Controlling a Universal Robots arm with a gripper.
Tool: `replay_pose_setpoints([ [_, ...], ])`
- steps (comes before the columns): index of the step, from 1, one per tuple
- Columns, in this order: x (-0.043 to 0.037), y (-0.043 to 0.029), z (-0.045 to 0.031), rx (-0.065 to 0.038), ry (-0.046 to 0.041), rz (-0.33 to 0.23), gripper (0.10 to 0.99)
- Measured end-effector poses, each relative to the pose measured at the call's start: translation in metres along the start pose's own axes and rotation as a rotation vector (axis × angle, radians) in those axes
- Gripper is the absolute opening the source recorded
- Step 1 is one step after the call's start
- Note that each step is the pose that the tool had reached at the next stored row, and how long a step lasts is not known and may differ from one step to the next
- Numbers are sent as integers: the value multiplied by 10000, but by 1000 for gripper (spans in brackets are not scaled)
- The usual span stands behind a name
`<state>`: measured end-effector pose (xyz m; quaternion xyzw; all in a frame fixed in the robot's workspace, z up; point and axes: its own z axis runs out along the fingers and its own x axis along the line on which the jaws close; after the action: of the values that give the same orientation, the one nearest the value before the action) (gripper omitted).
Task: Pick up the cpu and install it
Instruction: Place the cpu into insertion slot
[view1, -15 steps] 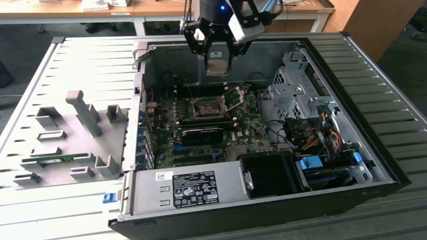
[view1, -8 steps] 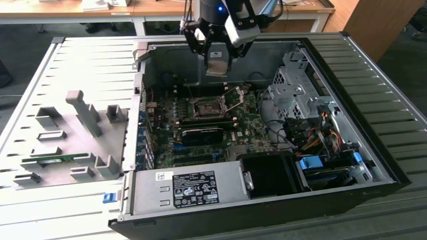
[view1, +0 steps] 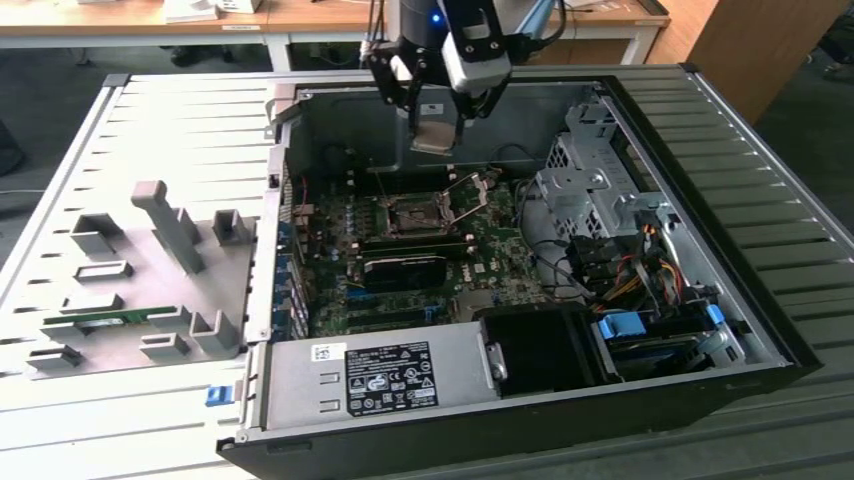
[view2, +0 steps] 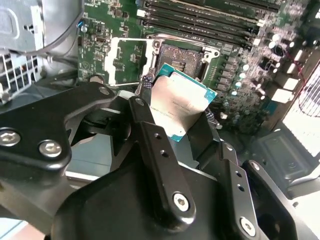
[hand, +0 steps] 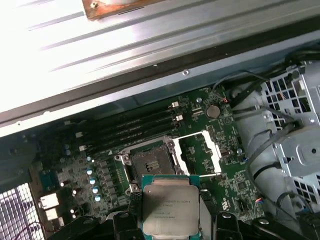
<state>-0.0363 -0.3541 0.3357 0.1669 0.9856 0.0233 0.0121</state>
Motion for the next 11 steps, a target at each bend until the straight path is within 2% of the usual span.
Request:
replay_pose_setpoints([
  [11, 0, 0, 15, 24, -70, 1396, 541],
])
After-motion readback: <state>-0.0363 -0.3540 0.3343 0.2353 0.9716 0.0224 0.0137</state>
